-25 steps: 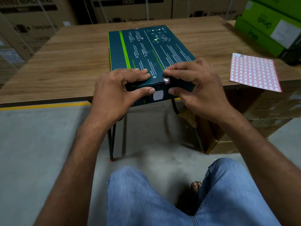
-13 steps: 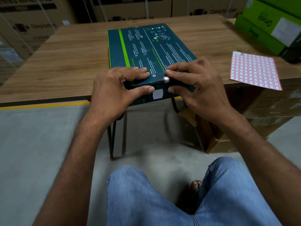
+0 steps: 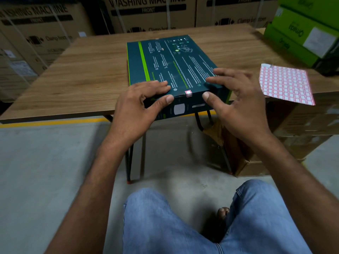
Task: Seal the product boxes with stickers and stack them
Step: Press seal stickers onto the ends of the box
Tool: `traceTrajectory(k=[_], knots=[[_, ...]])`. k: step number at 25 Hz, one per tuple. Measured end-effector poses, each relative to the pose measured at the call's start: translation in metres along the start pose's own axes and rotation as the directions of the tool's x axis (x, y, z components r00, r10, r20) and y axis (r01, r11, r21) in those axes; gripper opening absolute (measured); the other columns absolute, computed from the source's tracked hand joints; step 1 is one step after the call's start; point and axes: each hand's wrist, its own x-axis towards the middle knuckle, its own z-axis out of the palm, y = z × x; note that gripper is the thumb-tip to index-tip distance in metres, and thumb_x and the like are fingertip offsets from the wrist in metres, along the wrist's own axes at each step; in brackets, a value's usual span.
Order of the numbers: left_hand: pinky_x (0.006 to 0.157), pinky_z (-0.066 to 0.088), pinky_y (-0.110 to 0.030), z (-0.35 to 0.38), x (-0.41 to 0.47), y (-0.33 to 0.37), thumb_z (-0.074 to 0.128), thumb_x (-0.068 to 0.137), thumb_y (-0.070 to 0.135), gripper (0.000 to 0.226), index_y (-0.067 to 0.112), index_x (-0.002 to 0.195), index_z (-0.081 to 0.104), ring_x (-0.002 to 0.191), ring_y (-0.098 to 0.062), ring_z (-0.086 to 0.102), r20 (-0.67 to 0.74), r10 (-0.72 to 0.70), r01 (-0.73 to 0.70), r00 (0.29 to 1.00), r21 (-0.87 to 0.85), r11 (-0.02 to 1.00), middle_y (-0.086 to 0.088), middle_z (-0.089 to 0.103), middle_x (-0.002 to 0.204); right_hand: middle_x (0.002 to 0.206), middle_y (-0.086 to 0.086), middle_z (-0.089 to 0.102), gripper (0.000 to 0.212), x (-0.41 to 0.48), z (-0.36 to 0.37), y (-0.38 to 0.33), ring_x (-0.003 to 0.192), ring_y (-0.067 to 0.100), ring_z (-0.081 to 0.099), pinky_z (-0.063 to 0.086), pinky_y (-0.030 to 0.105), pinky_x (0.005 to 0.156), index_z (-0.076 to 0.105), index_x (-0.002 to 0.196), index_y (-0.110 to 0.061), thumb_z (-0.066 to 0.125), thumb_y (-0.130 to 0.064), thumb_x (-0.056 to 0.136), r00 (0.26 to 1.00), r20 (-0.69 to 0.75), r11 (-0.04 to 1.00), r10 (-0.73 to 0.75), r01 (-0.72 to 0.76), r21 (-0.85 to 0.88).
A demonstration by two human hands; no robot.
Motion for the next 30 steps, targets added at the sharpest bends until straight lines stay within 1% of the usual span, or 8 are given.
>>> traceTrajectory(k=[4, 6, 11, 15, 18, 22, 25, 30], knots=[[0.118, 0.038, -0.055, -0.008, -0.007, -0.002, 0.081, 0.077, 0.060, 0.076, 0.025, 0.142, 0.063, 0.144, -0.016, 0.050, 0.144, 0.099, -0.131, 0.985, 0.237, 0.963, 0.008, 0.059, 0.149, 0.146, -0.009, 0.057, 0.065, -0.002, -0.002, -0.001, 0.135, 0.014, 0.042, 0.026, 0.013, 0.108, 0.065, 0.140, -0.025, 0.080, -0.045, 0.080, 0.983, 0.184, 0.997, 0.007, 0.006, -0.074], [0.120, 0.035, -0.056, -0.010, -0.012, -0.003, 0.089, 0.071, 0.053, 0.089, 0.025, 0.149, 0.056, 0.148, -0.022, 0.045, 0.195, 0.125, -0.187, 0.973, 0.338, 0.922, 0.005, 0.053, 0.156, 0.148, -0.008, 0.054, 0.074, -0.005, -0.003, -0.002, 0.136, 0.015, 0.039, 0.029, 0.019, 0.111, 0.059, 0.146, -0.022, 0.086, -0.039, 0.078, 0.975, 0.220, 0.991, -0.016, 0.045, -0.126], [0.122, 0.029, -0.054, -0.010, -0.018, 0.003, 0.091, 0.076, 0.027, 0.083, 0.024, 0.151, 0.055, 0.148, -0.025, 0.045, 0.150, 0.141, -0.192, 0.979, 0.418, 0.888, 0.003, 0.053, 0.157, 0.147, -0.004, 0.053, 0.082, -0.012, -0.002, -0.008, 0.133, 0.023, 0.042, 0.045, 0.045, 0.108, 0.054, 0.148, -0.020, 0.088, -0.031, 0.074, 0.972, 0.207, 0.952, -0.111, 0.164, -0.257], [0.116, 0.041, -0.058, -0.015, -0.022, -0.001, 0.091, 0.077, 0.028, 0.074, 0.021, 0.145, 0.061, 0.143, -0.023, 0.052, 0.138, 0.189, -0.230, 0.972, 0.418, 0.879, 0.002, 0.059, 0.151, 0.144, -0.007, 0.054, 0.088, -0.013, -0.002, -0.016, 0.130, 0.023, 0.043, 0.038, 0.046, 0.095, 0.045, 0.154, -0.031, 0.084, -0.044, 0.077, 0.967, 0.205, 0.903, -0.150, 0.218, -0.370], [0.113, 0.047, -0.044, -0.017, -0.024, -0.002, 0.090, 0.080, 0.030, 0.065, 0.017, 0.138, 0.066, 0.135, -0.022, 0.058, 0.067, 0.205, -0.216, 0.976, 0.338, 0.916, 0.001, 0.062, 0.146, 0.148, -0.010, 0.054, 0.080, -0.015, 0.006, -0.017, 0.137, 0.020, 0.044, 0.031, 0.049, 0.101, 0.050, 0.151, -0.031, 0.082, -0.048, 0.080, 0.955, 0.213, 0.895, -0.204, 0.271, -0.354], [0.122, 0.035, -0.036, -0.016, -0.032, 0.001, 0.095, 0.071, 0.028, 0.089, 0.015, 0.149, 0.055, 0.142, -0.026, 0.048, 0.155, 0.188, -0.236, 0.970, 0.416, 0.878, -0.003, 0.054, 0.153, 0.150, -0.008, 0.055, 0.075, -0.020, 0.015, -0.015, 0.137, 0.020, 0.047, 0.031, 0.050, 0.105, 0.055, 0.146, -0.028, 0.083, -0.041, 0.078, 0.960, 0.165, 0.885, -0.225, 0.273, -0.377], [0.117, 0.038, -0.035, -0.014, -0.038, 0.003, 0.094, 0.071, 0.016, 0.091, 0.015, 0.152, 0.052, 0.143, -0.025, 0.045, 0.132, 0.210, -0.248, 0.969, 0.465, 0.850, -0.002, 0.053, 0.154, 0.153, -0.004, 0.053, 0.076, -0.028, 0.015, -0.012, 0.140, 0.022, 0.045, 0.032, 0.052, 0.108, 0.052, 0.149, -0.026, 0.083, -0.042, 0.081, 0.950, 0.171, 0.868, -0.260, 0.307, -0.391], [0.113, 0.046, -0.035, -0.019, -0.044, 0.003, 0.090, 0.076, 0.015, 0.079, 0.015, 0.148, 0.056, 0.142, -0.022, 0.051, 0.115, 0.285, -0.306, 0.951, 0.462, 0.832, 0.000, 0.057, 0.151, 0.134, -0.014, 0.065, 0.036, -0.029, 0.015, -0.022, 0.126, 0.016, 0.054, 0.033, 0.049, 0.104, 0.069, 0.132, -0.036, 0.059, -0.052, 0.101, 0.980, -0.016, 0.971, -0.199, 0.195, -0.140]])
